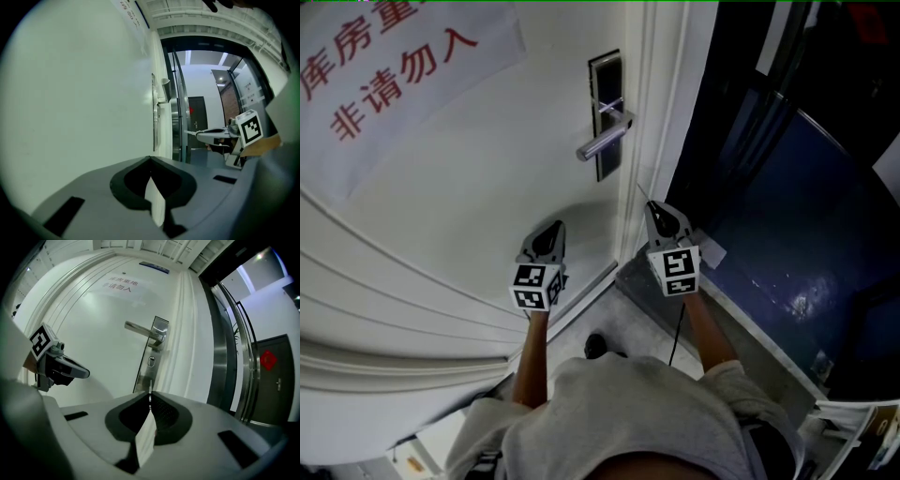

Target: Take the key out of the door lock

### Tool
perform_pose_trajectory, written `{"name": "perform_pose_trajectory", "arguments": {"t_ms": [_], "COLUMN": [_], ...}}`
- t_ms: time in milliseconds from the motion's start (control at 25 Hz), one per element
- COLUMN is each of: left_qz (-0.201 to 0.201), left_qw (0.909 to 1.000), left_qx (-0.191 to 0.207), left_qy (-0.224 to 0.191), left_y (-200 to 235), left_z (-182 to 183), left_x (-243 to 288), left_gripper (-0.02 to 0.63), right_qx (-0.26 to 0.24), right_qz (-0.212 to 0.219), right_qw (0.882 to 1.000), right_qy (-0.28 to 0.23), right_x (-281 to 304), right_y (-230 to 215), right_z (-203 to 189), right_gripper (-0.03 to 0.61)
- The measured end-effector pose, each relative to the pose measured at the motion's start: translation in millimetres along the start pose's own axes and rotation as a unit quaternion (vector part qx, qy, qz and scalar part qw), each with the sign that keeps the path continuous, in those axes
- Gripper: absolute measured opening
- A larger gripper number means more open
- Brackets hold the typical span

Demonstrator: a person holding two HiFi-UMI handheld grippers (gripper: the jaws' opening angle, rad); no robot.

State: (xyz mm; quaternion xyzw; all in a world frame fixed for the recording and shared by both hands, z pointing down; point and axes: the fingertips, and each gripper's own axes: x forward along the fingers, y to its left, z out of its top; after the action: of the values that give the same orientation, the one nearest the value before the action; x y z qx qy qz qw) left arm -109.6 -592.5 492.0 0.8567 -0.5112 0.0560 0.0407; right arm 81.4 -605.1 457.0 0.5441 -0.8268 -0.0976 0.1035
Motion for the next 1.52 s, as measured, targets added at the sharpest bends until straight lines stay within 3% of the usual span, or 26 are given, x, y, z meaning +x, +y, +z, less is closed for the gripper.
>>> {"name": "perform_pose_trajectory", "arguments": {"t_ms": [440,1520], "left_qz": [0.001,0.005], "left_qw": [1.0,1.0], "left_qx": [-0.003,-0.007], "left_qy": [-0.003,-0.002], "left_y": [-2.8,-4.0], "left_z": [-0.9,-3.2], "left_x": [-3.6,-7.8], "left_gripper": [0.018,0.018], "right_qx": [0.057,0.043], "right_qz": [-0.008,0.002], "right_qw": [0.998,0.999], "right_qy": [-0.001,0.001], "right_x": [-20.9,-14.8], "right_y": [14.9,24.1], "right_z": [-9.9,-7.0], "right_gripper": [0.031,0.031]}}
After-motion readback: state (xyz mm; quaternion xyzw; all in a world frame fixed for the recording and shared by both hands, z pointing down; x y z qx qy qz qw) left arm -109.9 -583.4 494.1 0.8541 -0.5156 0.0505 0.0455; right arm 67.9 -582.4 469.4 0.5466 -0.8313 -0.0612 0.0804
